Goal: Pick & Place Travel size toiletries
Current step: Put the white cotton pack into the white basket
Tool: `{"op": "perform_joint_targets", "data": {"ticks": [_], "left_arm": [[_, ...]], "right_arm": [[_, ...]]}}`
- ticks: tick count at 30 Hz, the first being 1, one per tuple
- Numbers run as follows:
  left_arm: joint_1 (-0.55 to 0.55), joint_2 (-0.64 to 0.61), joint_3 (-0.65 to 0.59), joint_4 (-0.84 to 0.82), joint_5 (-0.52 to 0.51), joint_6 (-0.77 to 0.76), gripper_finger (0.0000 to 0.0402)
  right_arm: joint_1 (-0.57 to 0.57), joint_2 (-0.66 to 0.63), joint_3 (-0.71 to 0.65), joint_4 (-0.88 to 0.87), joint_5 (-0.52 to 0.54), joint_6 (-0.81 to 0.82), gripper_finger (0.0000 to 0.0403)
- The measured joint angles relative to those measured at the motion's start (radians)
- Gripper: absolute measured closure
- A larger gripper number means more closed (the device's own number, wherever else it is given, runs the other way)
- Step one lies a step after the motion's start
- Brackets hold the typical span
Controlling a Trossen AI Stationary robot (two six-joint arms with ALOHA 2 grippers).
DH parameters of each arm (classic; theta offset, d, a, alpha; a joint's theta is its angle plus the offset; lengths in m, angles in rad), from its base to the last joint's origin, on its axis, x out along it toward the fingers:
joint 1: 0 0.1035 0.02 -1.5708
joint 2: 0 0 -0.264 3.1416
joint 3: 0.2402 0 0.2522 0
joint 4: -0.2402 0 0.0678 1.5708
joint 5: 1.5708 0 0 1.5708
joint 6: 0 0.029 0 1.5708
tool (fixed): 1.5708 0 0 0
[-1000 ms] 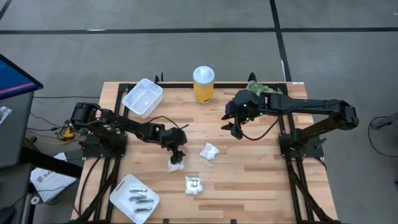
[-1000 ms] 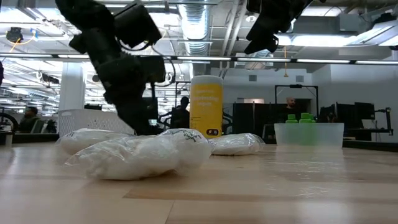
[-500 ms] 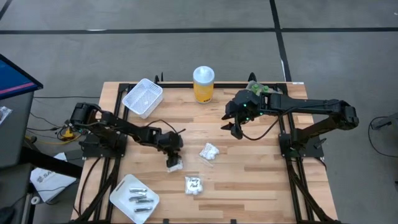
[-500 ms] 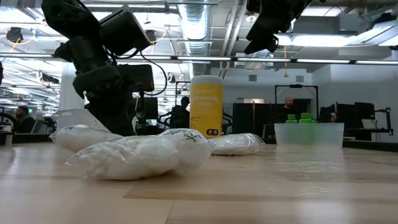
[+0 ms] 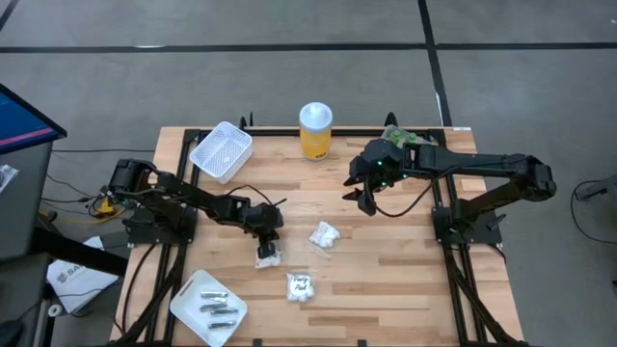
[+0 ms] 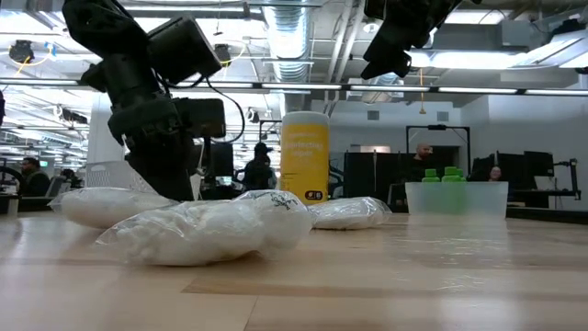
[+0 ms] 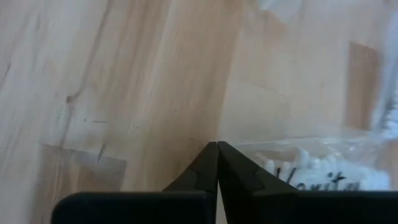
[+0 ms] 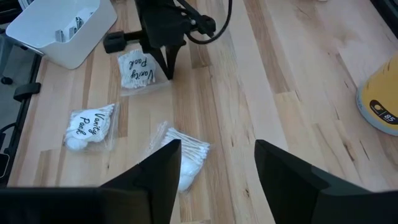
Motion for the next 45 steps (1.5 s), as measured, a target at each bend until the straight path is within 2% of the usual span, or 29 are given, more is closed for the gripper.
{"op": "perform_joint_targets", "data": {"ticks": [5, 11, 14, 18, 20, 23, 26, 30, 32, 35, 41, 45], "left_arm": [[0.004, -0.064, 0.01, 0.004, -0.001, -0.035, 0.0401], [0.005, -0.214, 0.01, -0.043, -0.046, -0.06, 0.0398], [0.005, -0.299, 0.01, -0.072, 0.03, -0.06, 0.038], [0.007, -0.392, 0.001, -0.099, 0.14, -0.053, 0.0325], [-0.01, -0.443, -0.015, -0.103, 0.158, -0.052, 0.0287], [-0.035, -0.503, -0.046, -0.105, 0.134, -0.008, 0.0218], [-0.049, -0.547, -0.074, -0.087, 0.04, 0.056, 0.0153], [-0.052, -0.565, -0.11, -0.173, 0.008, 0.048, 0.0102], [-0.053, -0.562, -0.12, -0.272, 0.017, 0.048, 0.0094], [-0.053, -0.55, -0.153, -0.335, 0.025, 0.048, 0.0095], [-0.053, -0.55, -0.206, -0.315, 0.041, 0.078, 0.0105], [-0.053, -0.55, -0.25, -0.182, 0.067, 0.065, 0.0105]], "right_arm": [[0.0, 0.0, 0.0, 0.001, 0.0, -0.002, 0.0223], [0.001, 0.0, 0.0, -0.005, 0.0, 0.0, 0.0241], [0.001, 0.0, 0.0, -0.005, 0.0, 0.002, 0.0244], [0.001, 0.0, 0.0, -0.009, 0.001, 0.022, 0.0238], [0.001, 0.0, 0.0, -0.009, 0.002, 0.031, 0.023], [0.001, 0.0, 0.0, -0.012, 0.003, 0.031, 0.0215], [0.001, 0.0, 0.0, -0.018, 0.002, 0.031, 0.02], [0.002, 0.0, 0.0, -0.036, 0.002, 0.028, 0.0185], [0.003, 0.0, 0.0, -0.038, 0.002, 0.028, 0.0181], [0.002, 0.0, 0.0, -0.039, 0.002, 0.027, 0.0179], [0.002, 0.0, 0.0, -0.039, 0.002, 0.027, 0.018], [0.002, 0.0, 0.0, -0.039, 0.002, 0.028, 0.0179]]}}
